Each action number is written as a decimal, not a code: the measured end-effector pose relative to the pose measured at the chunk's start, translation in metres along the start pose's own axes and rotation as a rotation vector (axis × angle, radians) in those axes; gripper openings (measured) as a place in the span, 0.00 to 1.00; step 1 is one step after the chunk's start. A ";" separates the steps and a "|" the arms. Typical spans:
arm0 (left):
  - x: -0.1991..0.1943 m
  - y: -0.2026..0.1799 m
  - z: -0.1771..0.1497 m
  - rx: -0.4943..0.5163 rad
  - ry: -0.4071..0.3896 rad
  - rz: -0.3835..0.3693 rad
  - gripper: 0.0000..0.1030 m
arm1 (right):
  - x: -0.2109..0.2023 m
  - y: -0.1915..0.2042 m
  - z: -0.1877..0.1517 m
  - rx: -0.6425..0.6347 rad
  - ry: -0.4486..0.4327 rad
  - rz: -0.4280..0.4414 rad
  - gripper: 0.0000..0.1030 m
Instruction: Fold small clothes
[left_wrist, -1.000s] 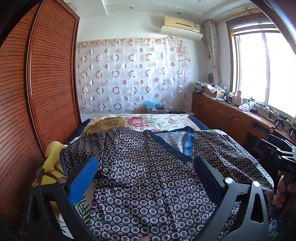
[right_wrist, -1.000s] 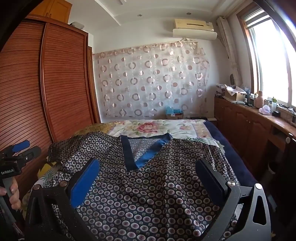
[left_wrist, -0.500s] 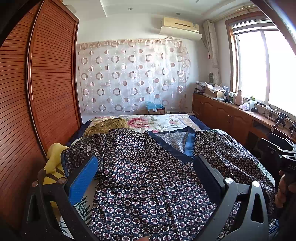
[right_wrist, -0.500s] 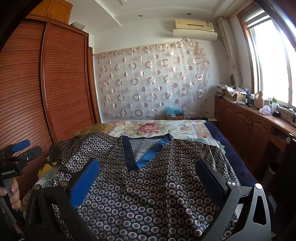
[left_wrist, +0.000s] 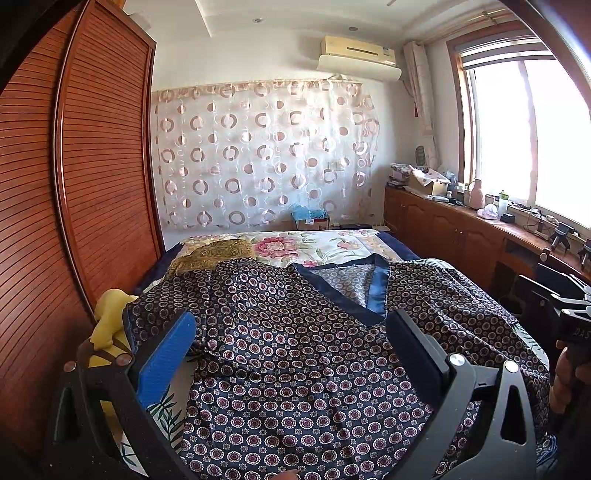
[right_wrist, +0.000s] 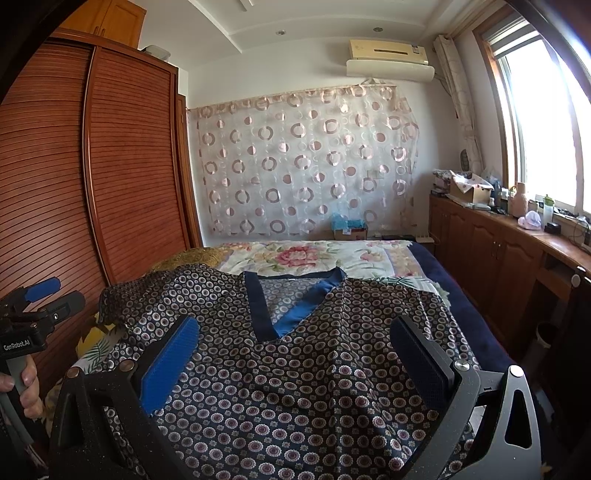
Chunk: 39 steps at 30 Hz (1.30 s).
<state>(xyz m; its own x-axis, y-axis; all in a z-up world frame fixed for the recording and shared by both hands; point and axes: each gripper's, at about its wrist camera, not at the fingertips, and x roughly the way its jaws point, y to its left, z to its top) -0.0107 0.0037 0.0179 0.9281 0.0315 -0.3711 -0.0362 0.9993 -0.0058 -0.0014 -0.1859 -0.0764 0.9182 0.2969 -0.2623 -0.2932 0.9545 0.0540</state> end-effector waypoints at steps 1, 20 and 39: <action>-0.001 -0.002 0.001 0.004 -0.002 0.002 1.00 | 0.000 0.000 0.000 -0.001 -0.001 -0.001 1.00; -0.005 -0.006 0.004 0.013 -0.006 0.005 1.00 | 0.000 0.001 0.000 -0.005 -0.002 0.000 1.00; -0.005 -0.008 0.002 0.015 -0.007 0.009 1.00 | -0.001 0.001 0.000 -0.003 -0.001 0.001 1.00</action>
<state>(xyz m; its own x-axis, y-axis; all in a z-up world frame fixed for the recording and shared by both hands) -0.0141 -0.0049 0.0220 0.9303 0.0401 -0.3647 -0.0385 0.9992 0.0116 -0.0022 -0.1855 -0.0765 0.9181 0.2982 -0.2611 -0.2952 0.9540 0.0516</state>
